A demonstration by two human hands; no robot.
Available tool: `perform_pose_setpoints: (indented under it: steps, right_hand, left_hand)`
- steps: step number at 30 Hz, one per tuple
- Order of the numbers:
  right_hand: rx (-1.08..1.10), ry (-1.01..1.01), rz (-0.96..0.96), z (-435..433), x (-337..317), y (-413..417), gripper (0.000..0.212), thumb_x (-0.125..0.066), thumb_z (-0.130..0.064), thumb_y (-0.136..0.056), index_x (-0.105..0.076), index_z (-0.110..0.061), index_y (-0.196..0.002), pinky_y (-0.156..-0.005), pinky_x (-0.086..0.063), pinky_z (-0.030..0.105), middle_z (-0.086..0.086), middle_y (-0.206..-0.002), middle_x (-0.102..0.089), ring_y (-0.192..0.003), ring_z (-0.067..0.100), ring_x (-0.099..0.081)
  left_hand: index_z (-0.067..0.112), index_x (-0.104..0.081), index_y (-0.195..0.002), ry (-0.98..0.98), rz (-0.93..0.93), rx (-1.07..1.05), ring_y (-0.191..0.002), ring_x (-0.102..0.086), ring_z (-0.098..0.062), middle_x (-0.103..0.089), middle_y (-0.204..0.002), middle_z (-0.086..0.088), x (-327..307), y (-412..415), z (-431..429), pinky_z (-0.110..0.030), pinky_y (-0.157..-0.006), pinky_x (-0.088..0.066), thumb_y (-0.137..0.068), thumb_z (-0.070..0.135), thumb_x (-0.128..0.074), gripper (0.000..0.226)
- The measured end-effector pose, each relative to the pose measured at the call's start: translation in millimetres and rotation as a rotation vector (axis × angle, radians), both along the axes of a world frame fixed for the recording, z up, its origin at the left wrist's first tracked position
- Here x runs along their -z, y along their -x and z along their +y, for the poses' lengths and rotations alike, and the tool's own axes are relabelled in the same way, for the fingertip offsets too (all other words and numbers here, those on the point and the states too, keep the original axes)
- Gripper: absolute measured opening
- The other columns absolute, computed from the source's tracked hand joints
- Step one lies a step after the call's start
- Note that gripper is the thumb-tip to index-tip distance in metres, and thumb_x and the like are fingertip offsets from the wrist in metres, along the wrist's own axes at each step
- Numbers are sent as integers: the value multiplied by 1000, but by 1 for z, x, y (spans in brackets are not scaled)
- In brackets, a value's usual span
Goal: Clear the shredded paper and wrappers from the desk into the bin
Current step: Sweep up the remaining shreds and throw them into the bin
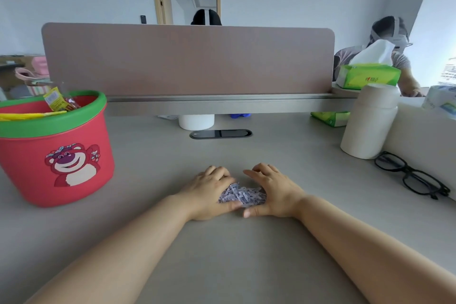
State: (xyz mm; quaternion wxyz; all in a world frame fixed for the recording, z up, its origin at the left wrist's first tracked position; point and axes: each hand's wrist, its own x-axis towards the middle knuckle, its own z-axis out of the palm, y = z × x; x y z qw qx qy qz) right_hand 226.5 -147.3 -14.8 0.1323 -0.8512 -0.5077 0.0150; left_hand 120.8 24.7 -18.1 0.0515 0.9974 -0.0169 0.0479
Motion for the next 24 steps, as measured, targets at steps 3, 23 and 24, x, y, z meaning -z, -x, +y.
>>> perform_pose_setpoints:
  steps: [3,23,24]
  right_hand:
    - [-30,-43,-18,0,2,-1,109,-42,-83,-47,-30,-22,-137,-102,-36,31,0,-127,-43,-120,17,-39]
    - [20,-79,10,13,-4,26,25,-43,-30,-93,-52,-7,-96,-64,-32,28,17,-102,-64,-90,33,-57]
    - [39,-105,53,12,-7,27,22,-44,-29,-93,-53,-9,-94,-62,-32,27,15,-96,-64,-84,30,-56]
  left_hand:
    - [20,-51,-111,121,-81,-42,-107,-50,-18,-49,-113,1,4,3,-1,-28,-84,-40,-79,61,-47,52]
    - [1,-56,-81,249,-145,-147,-73,-57,-36,-64,-76,-20,-3,24,-12,-34,-57,-32,-96,27,-38,35]
    - [5,-56,-76,294,-143,-154,-67,-54,-32,-60,-64,-13,-6,27,-10,-32,-54,-31,-96,27,-37,35]
